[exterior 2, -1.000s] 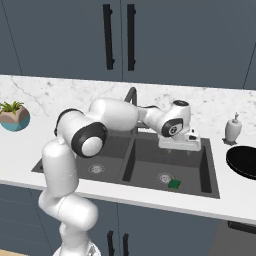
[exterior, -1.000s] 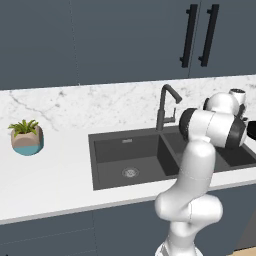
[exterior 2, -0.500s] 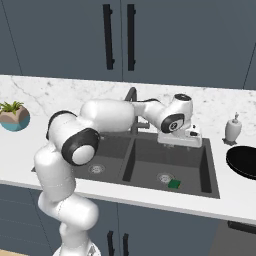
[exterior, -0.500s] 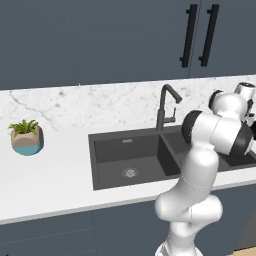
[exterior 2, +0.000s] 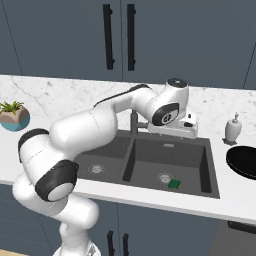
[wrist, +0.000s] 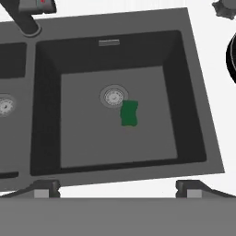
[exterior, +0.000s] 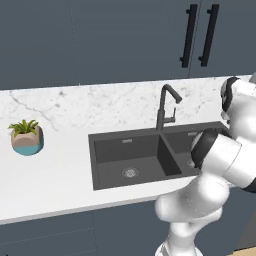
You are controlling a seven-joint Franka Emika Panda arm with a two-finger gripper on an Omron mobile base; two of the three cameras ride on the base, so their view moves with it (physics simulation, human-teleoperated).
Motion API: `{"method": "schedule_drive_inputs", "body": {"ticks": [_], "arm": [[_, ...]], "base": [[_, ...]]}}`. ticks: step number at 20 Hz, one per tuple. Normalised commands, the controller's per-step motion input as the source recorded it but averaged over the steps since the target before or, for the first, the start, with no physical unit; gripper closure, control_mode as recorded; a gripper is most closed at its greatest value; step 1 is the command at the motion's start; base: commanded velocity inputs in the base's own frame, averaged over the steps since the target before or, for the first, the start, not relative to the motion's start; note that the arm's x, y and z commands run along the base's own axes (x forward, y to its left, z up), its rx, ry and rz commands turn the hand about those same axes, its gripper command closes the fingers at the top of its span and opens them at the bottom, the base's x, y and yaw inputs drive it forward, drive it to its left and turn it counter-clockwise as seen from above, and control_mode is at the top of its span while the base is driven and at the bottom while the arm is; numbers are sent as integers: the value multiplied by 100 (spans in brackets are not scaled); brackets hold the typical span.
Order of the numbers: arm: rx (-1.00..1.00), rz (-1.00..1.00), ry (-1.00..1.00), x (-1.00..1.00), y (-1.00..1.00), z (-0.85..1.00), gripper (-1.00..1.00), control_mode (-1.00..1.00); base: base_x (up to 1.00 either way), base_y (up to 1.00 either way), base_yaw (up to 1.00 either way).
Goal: Pick the pan and sponge and place them into the sink. Then turn on the water.
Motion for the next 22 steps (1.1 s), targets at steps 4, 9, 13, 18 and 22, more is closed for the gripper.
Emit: {"method": "schedule_drive_inputs", "body": {"ticks": [4, 9, 13, 18, 22], "arm": [[0, -1, -3, -58, 60, 75, -100, -100], [0, -1, -2, -43, 78, 53, -100, -100], [-3, -2, -10, -42, 87, 39, -100, -100], [-11, -2, -10, -28, 99, 11, -100, -100], [-6, 0, -5, -6, 82, 0, -100, -100]], "base": [[0, 0, 0], [0, 0, 0], [0, 0, 0], [0, 0, 0], [0, 0, 0]]}}
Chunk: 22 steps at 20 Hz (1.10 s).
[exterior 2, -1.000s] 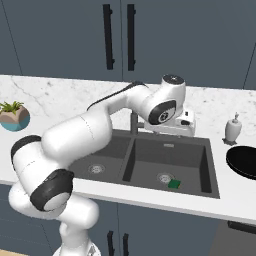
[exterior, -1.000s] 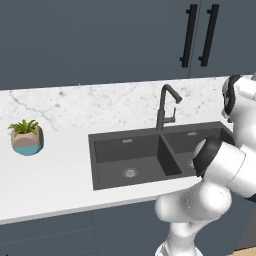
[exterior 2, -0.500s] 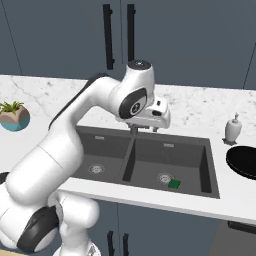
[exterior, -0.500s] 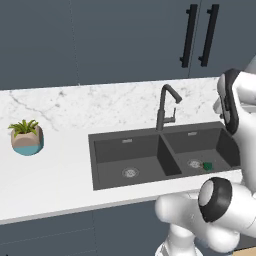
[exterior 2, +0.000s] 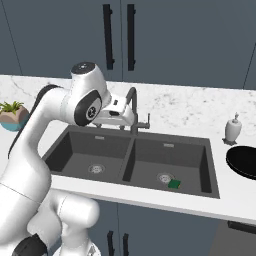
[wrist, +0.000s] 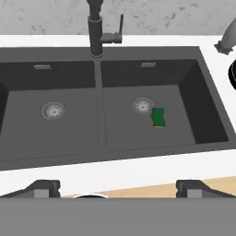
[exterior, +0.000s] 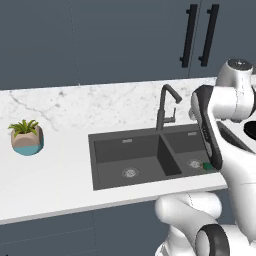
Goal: Pick the pan and sponge and place them into the sink. Then turn on the water.
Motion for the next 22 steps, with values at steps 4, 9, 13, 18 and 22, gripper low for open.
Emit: {"method": "schedule_drive_inputs", "body": {"ticks": [4, 9, 13, 18, 22], "arm": [[-6, 0, 0, -7, 71, 0, -100, -100], [-3, -1, 4, 5, 40, 0, -100, -100], [0, 0, 3, 7, 2, 0, -100, -100], [0, 0, 0, 0, 0, 0, -100, -100], [0, 0, 0, 0, 0, 0, -100, 100]], "base": [[0, 0, 0], [0, 0, 0], [0, 0, 0], [0, 0, 0], [-13, 0, 0]]}}
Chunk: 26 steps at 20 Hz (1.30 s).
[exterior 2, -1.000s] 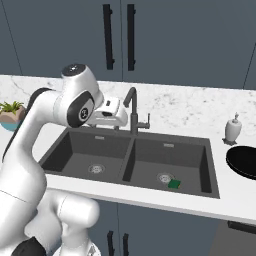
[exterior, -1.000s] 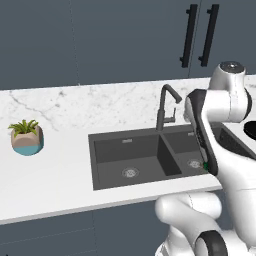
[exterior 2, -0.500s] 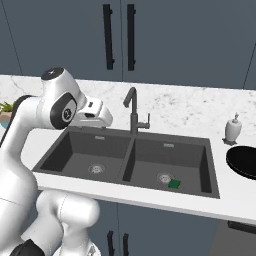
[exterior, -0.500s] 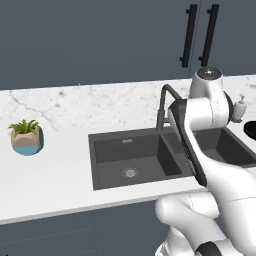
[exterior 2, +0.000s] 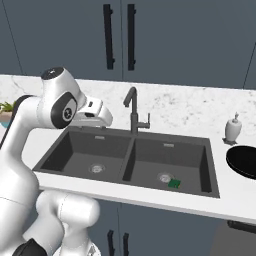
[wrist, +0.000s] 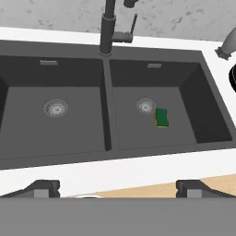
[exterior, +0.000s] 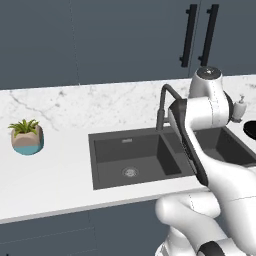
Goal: Pick the pan and sponge and place them into the sink. Then turn on the water.
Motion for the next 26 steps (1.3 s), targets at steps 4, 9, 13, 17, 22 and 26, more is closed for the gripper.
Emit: {"method": "schedule_drive_inputs", "body": {"ticks": [4, 9, 13, 17, 22, 26], "arm": [[0, 0, 0, 0, 0, 0, -100, 100], [0, 0, 0, 0, 0, 0, -100, 100], [0, 0, 0, 0, 0, 0, -100, 100], [0, 0, 0, 0, 0, 0, -100, 100], [0, 0, 0, 0, 0, 0, -100, 100], [0, 0, 0, 0, 0, 0, -100, 100]], "base": [[-69, -17, 1], [-3, -52, 0], [17, -61, 0], [9, -83, 0], [16, -61, -1], [33, -36, 0]]}}
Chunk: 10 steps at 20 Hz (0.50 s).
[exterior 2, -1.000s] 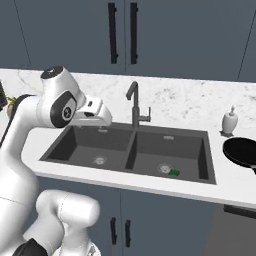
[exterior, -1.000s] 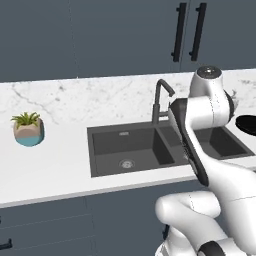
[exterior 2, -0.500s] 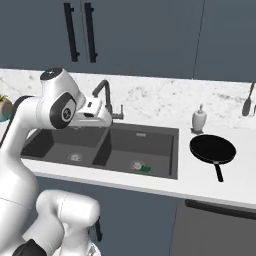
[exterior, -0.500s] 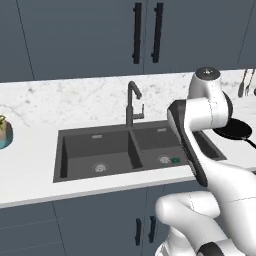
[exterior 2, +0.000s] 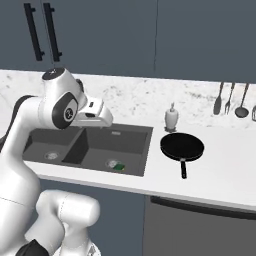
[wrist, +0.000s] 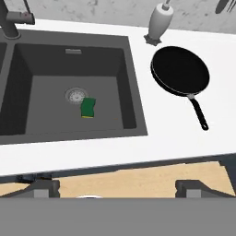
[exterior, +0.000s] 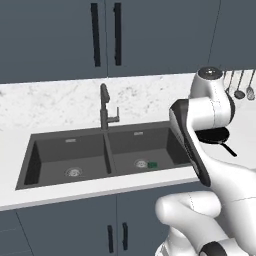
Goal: Pick the pan and sponge and place them into the sink. Then turn on the water.
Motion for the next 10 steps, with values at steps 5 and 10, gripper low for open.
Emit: {"method": "schedule_drive_inputs", "body": {"ticks": [5, 10], "arm": [[0, 0, 0, 0, 0, 0, -100, 100], [0, 0, 0, 0, 0, 0, -100, 100]], "base": [[42, 0, -1], [52, 0, 0]]}}
